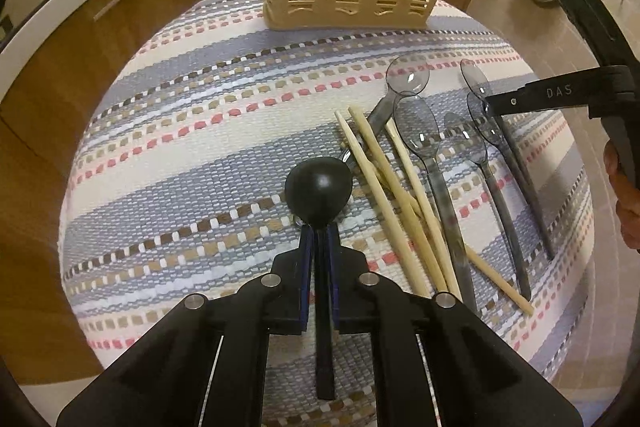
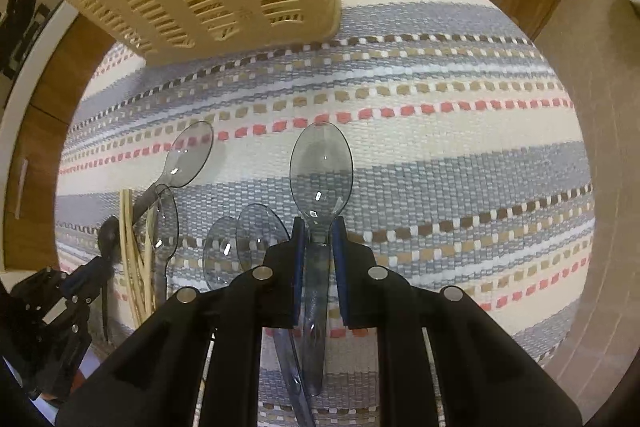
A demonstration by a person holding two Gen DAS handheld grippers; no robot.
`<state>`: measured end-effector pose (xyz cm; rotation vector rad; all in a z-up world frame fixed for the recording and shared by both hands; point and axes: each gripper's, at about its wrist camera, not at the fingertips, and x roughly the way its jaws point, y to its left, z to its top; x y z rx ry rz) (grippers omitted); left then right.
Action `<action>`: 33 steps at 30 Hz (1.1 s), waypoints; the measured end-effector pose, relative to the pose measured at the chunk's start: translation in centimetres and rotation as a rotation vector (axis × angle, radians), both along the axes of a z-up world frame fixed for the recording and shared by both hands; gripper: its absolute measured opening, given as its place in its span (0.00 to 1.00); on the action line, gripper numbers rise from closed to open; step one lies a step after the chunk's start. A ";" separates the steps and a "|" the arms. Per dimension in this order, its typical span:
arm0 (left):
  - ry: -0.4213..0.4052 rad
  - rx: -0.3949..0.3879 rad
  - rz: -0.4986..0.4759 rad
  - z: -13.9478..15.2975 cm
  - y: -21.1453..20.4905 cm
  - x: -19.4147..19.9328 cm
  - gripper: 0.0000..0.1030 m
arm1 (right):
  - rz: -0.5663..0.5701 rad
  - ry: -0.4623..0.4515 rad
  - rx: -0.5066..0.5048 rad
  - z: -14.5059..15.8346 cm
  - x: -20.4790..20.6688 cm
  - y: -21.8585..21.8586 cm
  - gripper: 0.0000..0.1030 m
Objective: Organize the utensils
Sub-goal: 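Carry both spoons over the beige basket and open both tools to drop them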
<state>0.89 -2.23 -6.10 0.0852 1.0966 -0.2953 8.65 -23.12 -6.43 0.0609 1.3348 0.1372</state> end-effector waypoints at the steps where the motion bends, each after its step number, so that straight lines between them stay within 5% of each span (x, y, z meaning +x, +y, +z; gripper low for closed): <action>1: -0.001 0.010 0.000 -0.1 -0.3 0.1 0.08 | 0.019 -0.003 -0.040 0.0 0.0 0.5 0.12; 5: -0.031 0.097 -0.016 -0.1 -1.5 -0.3 0.05 | 0.055 -0.030 -0.095 -0.1 -0.3 2.0 0.10; 10: -0.062 0.096 -0.015 0.1 -1.2 -0.8 0.04 | 0.053 -0.082 -0.050 0.4 -1.3 0.9 0.10; 19: -0.274 -0.176 0.087 4.9 2.7 -0.4 0.04 | 0.090 -0.297 0.014 5.3 -5.3 0.7 0.10; 33: -0.565 -0.395 0.094 11.7 3.3 3.1 0.04 | 0.152 -0.595 0.176 11.4 -4.3 3.3 0.10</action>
